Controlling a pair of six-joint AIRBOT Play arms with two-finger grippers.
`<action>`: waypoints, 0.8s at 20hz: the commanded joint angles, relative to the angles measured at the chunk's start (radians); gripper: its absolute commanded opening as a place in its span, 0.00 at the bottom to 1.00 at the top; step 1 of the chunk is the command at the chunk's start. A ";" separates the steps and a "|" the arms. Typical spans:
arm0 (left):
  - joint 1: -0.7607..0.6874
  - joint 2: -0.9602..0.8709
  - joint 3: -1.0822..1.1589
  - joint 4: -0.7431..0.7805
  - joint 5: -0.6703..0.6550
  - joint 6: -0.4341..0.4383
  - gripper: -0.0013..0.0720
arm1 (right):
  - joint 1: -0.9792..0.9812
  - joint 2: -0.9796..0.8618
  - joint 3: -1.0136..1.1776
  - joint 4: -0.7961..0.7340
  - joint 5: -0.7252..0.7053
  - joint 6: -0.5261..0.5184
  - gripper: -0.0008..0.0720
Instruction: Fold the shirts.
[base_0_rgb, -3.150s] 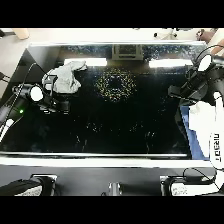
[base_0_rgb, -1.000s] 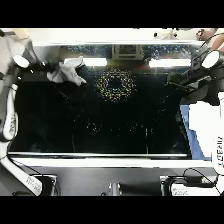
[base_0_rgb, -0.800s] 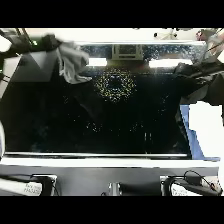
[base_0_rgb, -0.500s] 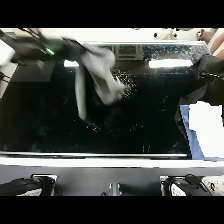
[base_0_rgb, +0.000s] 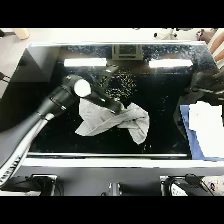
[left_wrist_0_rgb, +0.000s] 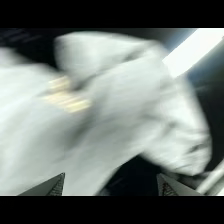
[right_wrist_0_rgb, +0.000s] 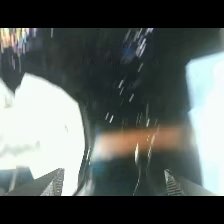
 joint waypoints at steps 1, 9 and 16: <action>0.220 0.073 -0.073 0.046 -0.226 0.010 1.00 | 0.000 -0.063 -0.180 0.159 -0.017 -0.054 0.96; 0.545 0.232 -0.769 -0.251 -0.034 0.067 1.00 | 0.004 -0.154 -0.610 0.334 -0.260 -0.166 0.96; 0.423 0.167 -0.814 -0.303 0.153 0.062 0.87 | 0.009 -0.203 -0.649 0.346 -0.312 -0.205 0.96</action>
